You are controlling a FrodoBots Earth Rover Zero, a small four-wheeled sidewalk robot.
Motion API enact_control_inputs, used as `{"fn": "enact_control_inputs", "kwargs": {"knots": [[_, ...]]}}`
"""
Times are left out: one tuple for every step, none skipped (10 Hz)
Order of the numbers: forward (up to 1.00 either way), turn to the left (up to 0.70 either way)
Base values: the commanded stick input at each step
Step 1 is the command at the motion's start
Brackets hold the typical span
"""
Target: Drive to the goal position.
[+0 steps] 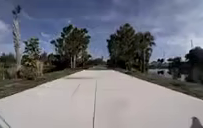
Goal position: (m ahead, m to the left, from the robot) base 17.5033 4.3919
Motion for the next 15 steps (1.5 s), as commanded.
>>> {"fn": "enact_control_inputs", "kwargs": {"knots": [[0.82,0.0],[0.82,0.0],[0.82,0.0],[0.82,0.0],[0.82,0.0],[0.82,0.0],[0.82,0.0],[0.82,0.0],[0.82,0.0],[0.82,0.0],[0.82,0.0],[0.82,0.0],[0.82,0.0],[0.83,0.0],[0.85,0.0]]}}
